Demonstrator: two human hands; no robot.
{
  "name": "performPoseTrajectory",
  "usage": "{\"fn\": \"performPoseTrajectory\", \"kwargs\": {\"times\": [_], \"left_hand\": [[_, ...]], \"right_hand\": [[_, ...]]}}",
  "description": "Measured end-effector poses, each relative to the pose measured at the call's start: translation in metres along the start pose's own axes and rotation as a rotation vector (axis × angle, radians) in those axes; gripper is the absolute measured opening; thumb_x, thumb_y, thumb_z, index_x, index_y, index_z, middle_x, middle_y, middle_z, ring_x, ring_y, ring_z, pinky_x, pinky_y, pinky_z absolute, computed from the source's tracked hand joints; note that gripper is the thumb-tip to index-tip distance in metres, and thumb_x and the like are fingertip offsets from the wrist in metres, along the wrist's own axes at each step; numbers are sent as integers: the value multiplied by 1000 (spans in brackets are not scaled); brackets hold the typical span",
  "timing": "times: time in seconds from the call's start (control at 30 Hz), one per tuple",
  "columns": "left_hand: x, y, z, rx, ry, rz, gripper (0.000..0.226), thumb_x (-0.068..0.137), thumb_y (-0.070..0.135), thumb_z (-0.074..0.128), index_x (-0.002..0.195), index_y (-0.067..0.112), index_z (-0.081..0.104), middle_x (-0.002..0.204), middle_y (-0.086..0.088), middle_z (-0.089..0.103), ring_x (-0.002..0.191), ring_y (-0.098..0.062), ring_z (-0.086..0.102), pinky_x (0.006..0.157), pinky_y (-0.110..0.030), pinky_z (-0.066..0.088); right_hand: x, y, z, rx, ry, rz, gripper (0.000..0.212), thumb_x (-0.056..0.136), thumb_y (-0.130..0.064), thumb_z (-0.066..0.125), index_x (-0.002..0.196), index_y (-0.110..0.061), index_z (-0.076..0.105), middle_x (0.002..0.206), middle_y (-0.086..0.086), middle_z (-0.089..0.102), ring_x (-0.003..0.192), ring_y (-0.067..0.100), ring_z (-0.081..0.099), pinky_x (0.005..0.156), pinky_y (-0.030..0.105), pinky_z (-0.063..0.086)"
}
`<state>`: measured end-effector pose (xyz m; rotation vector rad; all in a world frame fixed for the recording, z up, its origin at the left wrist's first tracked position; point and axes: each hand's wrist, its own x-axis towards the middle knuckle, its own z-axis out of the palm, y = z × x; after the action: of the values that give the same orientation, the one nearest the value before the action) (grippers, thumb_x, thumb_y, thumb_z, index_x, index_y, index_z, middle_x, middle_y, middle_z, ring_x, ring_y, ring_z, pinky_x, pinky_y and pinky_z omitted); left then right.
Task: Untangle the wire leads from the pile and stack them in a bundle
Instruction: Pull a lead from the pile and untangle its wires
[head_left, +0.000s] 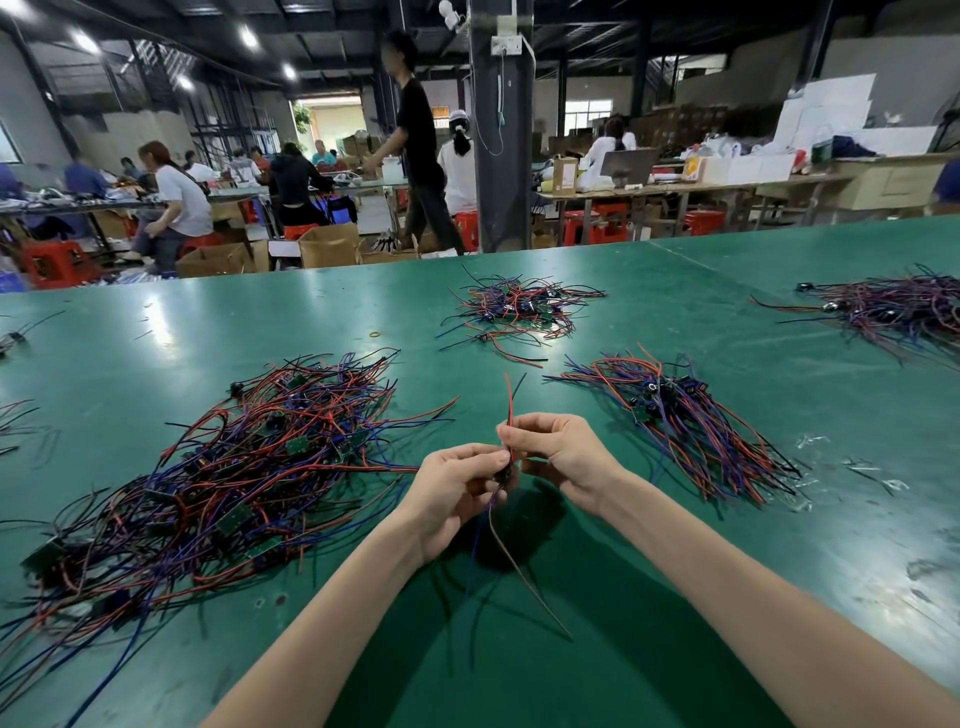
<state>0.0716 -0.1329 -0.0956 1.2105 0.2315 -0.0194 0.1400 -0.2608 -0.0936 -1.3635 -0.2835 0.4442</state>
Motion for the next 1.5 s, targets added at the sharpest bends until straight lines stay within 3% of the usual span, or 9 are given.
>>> {"fn": "performPoseTrajectory", "kwargs": {"times": [0.23,0.43,0.53,0.67,0.87,1.03,1.2,1.3,1.5], "left_hand": [[-1,0,3,-21,-25,-24,13,91,8,54,86,1,64,68,-10,59,59,-17,54,57,-29,56],[-3,2,0,25,-95,-8,21,85,-6,57,68,4,63,69,-11,67,54,-17,63,60,-34,59],[-3,1,0,54,-91,-16,15,86,-2,58,73,3,64,66,-9,65,50,-16,60,61,-35,60],[-1,1,-1,43,-61,-23,14,86,5,60,75,4,67,66,-9,62,52,-20,61,59,-33,58],[-4,1,-1,122,-86,-28,9,84,4,63,87,-2,69,62,-5,66,51,-15,62,61,-31,59],[-2,1,-1,122,-50,-29,9,84,1,62,90,-5,62,55,-5,58,42,-12,54,53,-29,56],[0,-1,-2,122,-6,-19,9,84,-5,57,76,-3,61,57,-9,48,44,-13,43,50,-28,54],[1,-1,-2,108,8,-2,16,86,-6,54,71,-1,59,64,-10,45,52,-17,40,50,-28,54],[0,-1,-1,175,-19,17,24,84,-6,58,61,-1,61,57,-9,48,43,-12,46,51,-28,55]], "right_hand": [[0,0,1,45,-52,39,9,72,-9,74,77,-11,66,66,0,64,58,10,56,68,26,41],[-1,-2,1,153,-87,111,18,61,-11,74,76,-7,64,59,1,64,49,9,53,66,26,42],[-1,-1,2,129,-75,110,10,68,-8,73,75,-7,65,58,2,63,49,10,51,64,24,42],[-1,-3,1,128,-100,124,22,56,-14,75,76,-7,68,60,2,63,51,9,50,63,23,42],[1,-3,0,164,-104,179,17,47,-12,78,63,-10,72,63,4,63,62,17,50,72,28,43],[-3,-2,4,122,-131,146,23,46,-12,81,67,-9,74,73,10,64,72,24,51,93,45,41],[-7,0,8,45,-51,30,8,64,1,76,69,-4,72,67,13,62,63,23,51,78,44,42],[-7,2,11,-45,24,-90,13,72,4,75,66,-6,69,55,5,61,47,11,45,58,28,37],[0,7,8,-336,166,-305,16,75,-10,79,65,-15,68,55,-8,61,49,0,48,55,14,39]]}}
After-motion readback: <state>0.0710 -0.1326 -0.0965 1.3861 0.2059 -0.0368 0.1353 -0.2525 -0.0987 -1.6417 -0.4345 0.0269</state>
